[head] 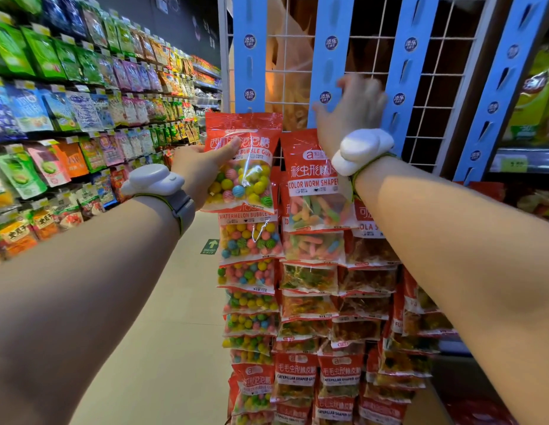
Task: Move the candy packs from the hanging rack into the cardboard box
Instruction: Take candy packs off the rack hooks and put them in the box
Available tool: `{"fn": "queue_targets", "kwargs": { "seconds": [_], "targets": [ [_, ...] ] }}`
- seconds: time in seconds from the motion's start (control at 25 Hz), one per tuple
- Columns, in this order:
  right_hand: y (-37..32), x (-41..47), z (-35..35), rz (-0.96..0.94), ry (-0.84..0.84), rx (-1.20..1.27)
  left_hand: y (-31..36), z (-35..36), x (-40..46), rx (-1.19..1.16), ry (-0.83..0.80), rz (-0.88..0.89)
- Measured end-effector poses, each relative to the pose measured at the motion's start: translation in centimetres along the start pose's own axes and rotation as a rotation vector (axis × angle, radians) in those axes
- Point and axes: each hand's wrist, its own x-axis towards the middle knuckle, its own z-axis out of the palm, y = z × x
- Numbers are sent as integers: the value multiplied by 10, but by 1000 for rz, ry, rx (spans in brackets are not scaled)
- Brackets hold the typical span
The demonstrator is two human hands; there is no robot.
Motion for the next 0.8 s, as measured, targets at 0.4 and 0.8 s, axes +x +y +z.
{"fn": "queue_targets", "kwargs": {
  "seconds": [0.4, 0.8],
  "targets": [
    [-62, -2, 30, -263, -508, -8, -9, -1, 0, -126, -96, 59],
    [-72, 8, 50, -137, -343, 287, -6, -4, 21, -209, -161, 50]
  ]
}}
